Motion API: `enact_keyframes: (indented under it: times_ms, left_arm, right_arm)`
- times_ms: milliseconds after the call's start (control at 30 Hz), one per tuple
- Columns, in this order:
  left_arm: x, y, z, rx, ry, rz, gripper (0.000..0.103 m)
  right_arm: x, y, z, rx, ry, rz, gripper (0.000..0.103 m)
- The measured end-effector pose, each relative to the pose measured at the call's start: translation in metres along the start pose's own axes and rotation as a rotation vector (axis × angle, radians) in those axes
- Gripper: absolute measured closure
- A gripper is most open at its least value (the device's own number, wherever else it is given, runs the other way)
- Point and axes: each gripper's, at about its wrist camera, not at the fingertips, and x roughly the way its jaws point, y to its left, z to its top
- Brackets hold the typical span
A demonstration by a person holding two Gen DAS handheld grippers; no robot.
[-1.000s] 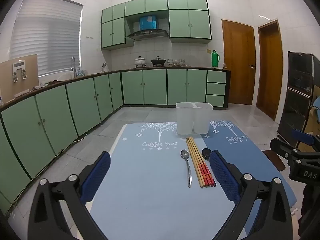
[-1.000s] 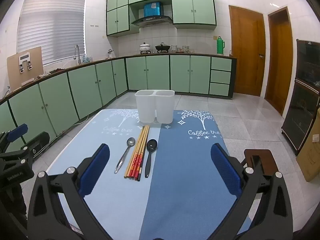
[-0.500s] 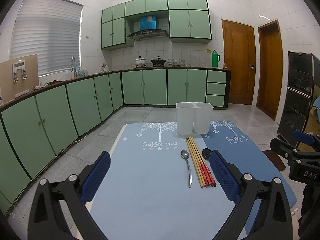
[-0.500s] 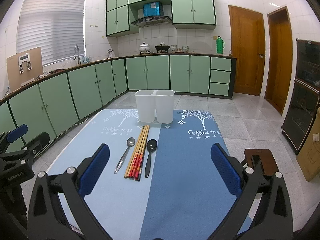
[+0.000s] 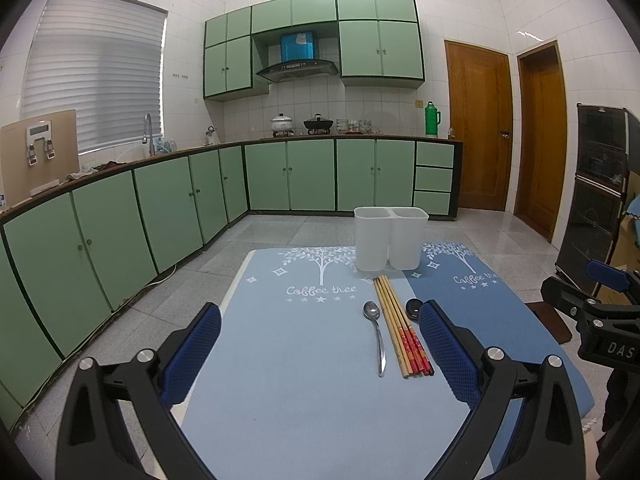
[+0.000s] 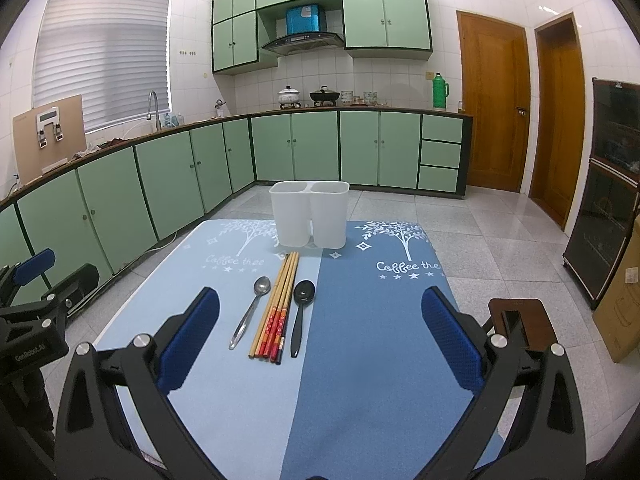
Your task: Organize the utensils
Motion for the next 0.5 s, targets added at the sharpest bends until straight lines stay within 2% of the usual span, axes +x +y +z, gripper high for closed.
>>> enact_keyframes:
  times_ms: [500]
  left_arm:
    - [0.0017, 0.0037, 0.0021, 0.001, 0.000, 0.002, 0.006]
  right_arm:
    - [0.0007, 0.0031, 0.0038, 0.000, 0.001, -0.003, 0.005]
